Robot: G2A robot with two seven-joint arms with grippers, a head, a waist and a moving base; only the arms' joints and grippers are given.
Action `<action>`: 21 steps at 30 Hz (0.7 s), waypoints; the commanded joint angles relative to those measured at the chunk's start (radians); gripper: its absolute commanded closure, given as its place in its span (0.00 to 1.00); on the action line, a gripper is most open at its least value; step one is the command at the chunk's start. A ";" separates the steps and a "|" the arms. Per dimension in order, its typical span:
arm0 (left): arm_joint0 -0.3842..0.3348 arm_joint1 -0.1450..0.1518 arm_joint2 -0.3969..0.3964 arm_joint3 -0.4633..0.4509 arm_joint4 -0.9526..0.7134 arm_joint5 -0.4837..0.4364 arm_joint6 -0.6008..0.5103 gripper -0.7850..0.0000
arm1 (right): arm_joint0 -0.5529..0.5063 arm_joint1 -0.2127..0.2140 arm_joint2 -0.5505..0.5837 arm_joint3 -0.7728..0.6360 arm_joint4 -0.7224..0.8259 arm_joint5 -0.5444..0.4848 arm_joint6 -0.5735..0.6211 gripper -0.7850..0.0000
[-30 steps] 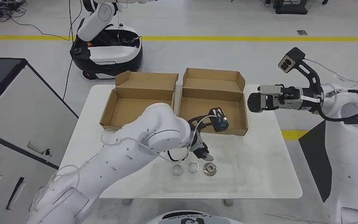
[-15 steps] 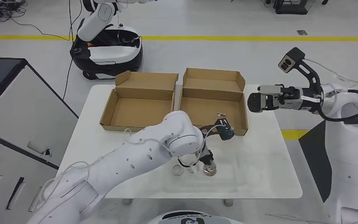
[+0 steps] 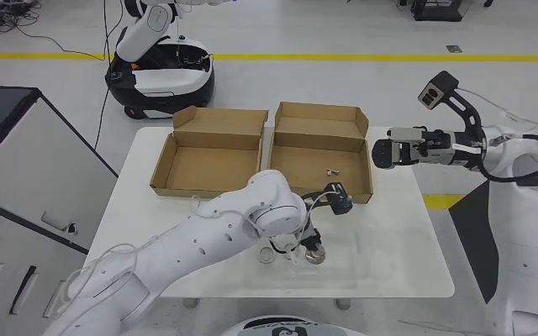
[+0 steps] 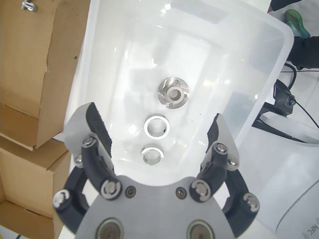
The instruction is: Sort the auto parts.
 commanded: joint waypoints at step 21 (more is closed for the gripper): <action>-0.032 -0.049 0.090 0.057 -0.014 0.033 -0.023 0.00 | 0.000 0.000 0.000 0.000 0.000 0.000 0.000 0.00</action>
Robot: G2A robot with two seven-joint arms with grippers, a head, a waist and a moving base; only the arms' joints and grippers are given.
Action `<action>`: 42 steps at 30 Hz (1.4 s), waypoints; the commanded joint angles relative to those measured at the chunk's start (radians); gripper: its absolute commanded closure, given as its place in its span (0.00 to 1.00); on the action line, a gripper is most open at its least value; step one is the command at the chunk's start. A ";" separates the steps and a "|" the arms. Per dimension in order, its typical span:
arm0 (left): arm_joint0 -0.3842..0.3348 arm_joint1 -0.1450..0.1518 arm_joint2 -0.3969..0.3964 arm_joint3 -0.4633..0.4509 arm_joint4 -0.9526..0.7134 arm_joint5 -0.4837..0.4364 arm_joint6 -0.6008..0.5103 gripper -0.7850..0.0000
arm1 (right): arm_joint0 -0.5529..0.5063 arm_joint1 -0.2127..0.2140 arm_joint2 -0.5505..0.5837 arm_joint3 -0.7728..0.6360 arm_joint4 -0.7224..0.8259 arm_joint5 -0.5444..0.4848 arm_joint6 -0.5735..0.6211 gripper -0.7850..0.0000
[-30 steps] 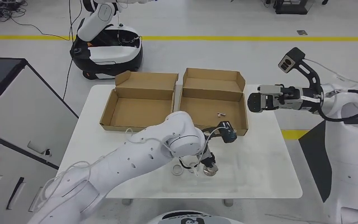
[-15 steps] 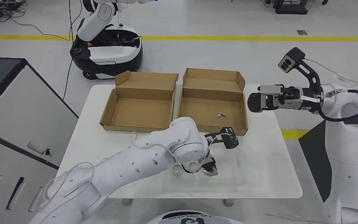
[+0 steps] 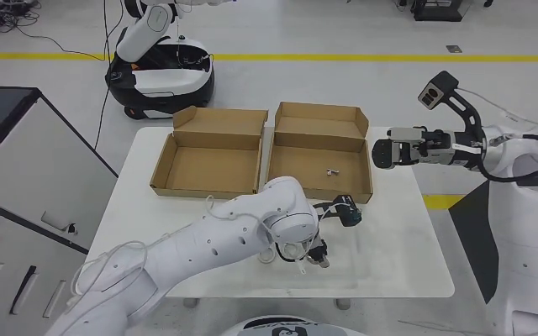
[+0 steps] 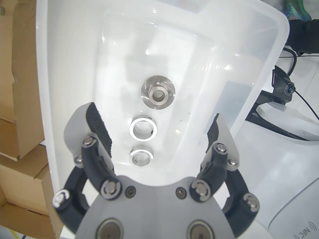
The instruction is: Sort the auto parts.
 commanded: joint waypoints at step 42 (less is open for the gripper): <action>-0.074 -0.156 0.199 0.196 0.111 0.020 -0.083 0.50 | 0.000 0.000 0.000 0.000 0.000 0.000 0.000 0.00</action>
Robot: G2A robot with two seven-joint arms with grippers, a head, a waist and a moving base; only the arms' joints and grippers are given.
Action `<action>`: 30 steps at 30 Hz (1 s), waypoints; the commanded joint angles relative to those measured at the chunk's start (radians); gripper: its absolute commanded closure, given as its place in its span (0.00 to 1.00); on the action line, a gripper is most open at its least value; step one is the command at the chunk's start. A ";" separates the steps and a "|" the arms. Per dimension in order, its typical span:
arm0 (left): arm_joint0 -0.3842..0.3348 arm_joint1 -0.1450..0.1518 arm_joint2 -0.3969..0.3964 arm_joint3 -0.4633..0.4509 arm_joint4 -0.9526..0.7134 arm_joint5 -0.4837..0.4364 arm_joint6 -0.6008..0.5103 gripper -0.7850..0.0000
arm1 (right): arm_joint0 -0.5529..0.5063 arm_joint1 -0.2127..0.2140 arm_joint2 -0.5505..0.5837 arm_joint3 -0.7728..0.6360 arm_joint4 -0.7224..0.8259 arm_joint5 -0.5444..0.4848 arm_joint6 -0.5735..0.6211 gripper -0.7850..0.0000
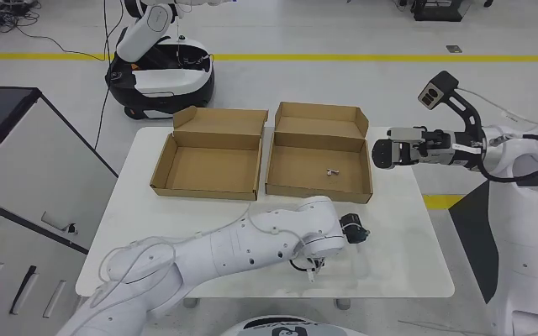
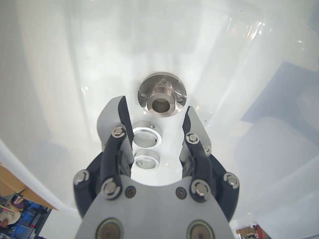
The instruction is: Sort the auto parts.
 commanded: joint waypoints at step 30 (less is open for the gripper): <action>-0.007 -0.041 0.025 0.052 -0.010 -0.023 0.000 0.49 | 0.000 0.000 0.000 0.000 0.000 0.000 0.000 0.00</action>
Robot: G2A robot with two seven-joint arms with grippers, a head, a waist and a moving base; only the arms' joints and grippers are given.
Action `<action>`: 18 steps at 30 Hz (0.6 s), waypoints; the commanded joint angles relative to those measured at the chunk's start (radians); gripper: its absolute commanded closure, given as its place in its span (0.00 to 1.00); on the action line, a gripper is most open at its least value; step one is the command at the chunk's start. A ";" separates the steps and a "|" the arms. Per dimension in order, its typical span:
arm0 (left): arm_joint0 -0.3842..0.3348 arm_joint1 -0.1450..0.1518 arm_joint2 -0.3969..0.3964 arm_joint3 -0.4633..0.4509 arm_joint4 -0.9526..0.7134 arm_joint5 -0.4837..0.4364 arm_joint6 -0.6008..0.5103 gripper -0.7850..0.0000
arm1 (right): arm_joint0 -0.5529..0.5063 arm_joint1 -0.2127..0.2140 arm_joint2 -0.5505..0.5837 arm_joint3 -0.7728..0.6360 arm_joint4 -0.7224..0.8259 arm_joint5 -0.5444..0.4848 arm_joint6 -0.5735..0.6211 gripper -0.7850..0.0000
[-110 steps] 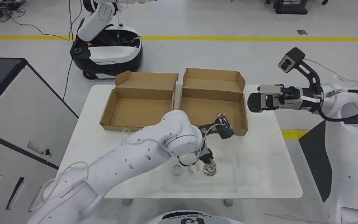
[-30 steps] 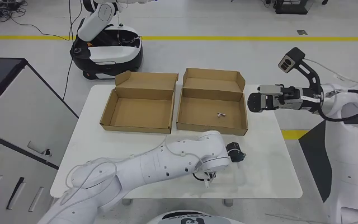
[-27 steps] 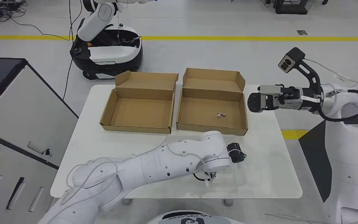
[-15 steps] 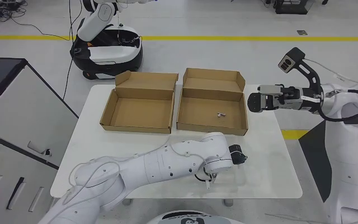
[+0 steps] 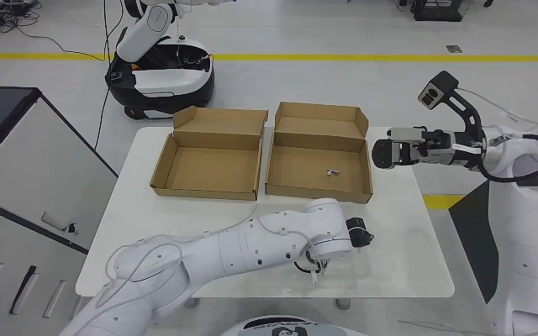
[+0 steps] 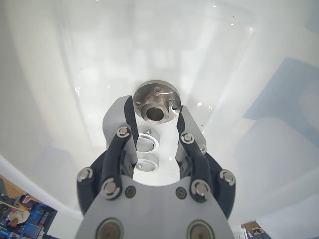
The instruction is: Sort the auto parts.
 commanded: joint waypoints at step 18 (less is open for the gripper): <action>0.025 -0.013 -0.025 0.025 0.030 -0.027 0.000 1.00 | 0.000 0.000 0.000 0.000 0.000 0.000 0.000 0.00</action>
